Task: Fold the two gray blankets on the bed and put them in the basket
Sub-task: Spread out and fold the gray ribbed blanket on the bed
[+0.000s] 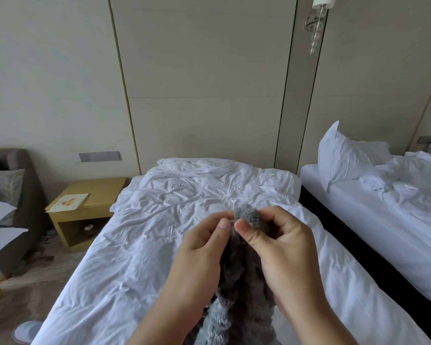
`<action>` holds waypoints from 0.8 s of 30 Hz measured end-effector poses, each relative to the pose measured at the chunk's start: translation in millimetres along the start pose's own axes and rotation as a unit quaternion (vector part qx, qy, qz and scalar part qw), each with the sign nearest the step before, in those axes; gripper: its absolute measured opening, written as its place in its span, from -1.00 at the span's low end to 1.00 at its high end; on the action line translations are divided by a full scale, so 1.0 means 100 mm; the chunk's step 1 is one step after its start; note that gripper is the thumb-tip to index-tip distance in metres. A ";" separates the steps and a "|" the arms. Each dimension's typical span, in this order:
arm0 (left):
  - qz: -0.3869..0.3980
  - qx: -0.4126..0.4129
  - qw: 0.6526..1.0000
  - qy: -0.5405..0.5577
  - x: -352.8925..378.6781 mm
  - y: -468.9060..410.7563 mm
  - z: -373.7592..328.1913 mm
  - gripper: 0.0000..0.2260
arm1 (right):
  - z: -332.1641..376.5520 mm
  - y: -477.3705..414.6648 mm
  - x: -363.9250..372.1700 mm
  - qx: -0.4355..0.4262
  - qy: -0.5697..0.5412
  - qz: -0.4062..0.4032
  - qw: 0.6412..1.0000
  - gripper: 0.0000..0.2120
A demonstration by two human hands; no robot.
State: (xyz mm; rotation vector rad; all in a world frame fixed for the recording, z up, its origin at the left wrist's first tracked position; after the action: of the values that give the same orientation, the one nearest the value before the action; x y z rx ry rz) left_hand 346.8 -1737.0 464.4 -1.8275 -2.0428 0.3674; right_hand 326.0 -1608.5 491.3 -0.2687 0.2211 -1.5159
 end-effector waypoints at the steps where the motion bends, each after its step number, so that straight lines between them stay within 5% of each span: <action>1: 0.009 0.011 1.000 -0.014 0.02 0.01 -0.02 -0.80 | -0.02 0.00 -0.04 0.003 0.007 -0.026 1.000 -0.76; 5: 0.067 0.049 0.996 -0.029 0.12 0.06 -0.06 -0.59 | -0.13 0.04 -0.03 0.021 -0.025 -0.048 0.998 -0.71; 7: 0.073 0.052 0.995 -0.043 0.10 0.04 -0.05 -0.68 | -0.23 0.00 -0.02 0.057 -0.056 -0.051 0.996 -0.69; 11: 0.026 0.048 0.997 -0.052 -0.11 -0.06 -0.07 -0.87 | -0.39 -0.11 0.25 0.165 -0.089 0.148 0.971 -0.37; 13: 0.034 0.051 0.998 -0.025 -0.18 -0.13 -0.16 -0.76 | -0.37 -0.11 0.42 0.180 -0.066 0.310 0.931 -0.35; 16: 0.068 0.076 0.995 0.018 -0.23 -0.26 -0.39 -0.76 | -0.28 -0.11 0.55 0.145 0.006 0.473 0.869 -0.60; 21: 0.071 0.111 0.989 0.068 -0.39 -0.51 -0.85 -0.75 | -0.29 -0.05 0.89 0.198 0.071 0.618 0.757 -0.87; 24: 0.023 0.129 0.990 0.052 -0.61 -0.70 -1.08 -0.76 | -0.51 -0.10 1.03 0.226 0.197 0.640 0.708 -0.92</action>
State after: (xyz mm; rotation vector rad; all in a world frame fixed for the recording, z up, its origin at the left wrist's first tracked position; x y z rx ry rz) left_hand 337.0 -1812.3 585.3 -1.7000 -1.7934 0.5119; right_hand 305.9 -1713.9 448.5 0.5572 0.2731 -0.1515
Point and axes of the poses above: each hand's wrist, its own y-axis away from the middle knuckle, its own x-axis out of the palm, z = x × y, the point moved 9 cm from there along -y, towards the middle knuckle, and after that the axes turned 10 degrees about x, right-handed, at the moved point
